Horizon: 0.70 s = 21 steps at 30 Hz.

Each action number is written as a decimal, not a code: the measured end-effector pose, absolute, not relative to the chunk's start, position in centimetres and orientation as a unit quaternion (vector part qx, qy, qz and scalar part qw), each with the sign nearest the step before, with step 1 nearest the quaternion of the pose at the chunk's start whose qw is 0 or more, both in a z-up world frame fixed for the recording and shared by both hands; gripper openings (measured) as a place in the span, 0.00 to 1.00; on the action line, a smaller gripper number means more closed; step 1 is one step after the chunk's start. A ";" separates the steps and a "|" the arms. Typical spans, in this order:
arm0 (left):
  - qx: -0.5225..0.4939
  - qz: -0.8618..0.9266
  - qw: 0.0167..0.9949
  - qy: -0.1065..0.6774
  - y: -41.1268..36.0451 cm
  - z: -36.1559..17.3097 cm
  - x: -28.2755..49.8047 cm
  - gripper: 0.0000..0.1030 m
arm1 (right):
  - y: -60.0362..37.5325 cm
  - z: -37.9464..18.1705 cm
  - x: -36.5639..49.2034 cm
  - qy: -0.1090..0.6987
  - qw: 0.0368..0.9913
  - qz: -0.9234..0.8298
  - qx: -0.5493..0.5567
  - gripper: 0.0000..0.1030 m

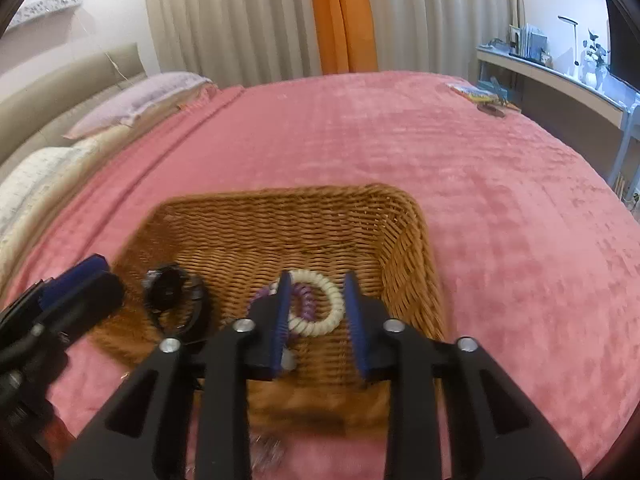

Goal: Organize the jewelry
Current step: 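Carry both items into the wicker basket and open both tools, then grasp the light blue plastic clip with the right tool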

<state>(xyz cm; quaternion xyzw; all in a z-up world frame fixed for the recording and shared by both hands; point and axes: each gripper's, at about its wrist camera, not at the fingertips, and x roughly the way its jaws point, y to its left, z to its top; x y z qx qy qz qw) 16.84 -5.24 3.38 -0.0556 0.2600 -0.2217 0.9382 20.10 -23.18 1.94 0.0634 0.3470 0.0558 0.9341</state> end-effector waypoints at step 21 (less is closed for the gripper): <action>-0.111 -0.186 0.928 0.302 2.3 -1.0 2.1 0.52 | -17.4 -2.3 4.9 0.389 0.905 0.172 0.028 0.39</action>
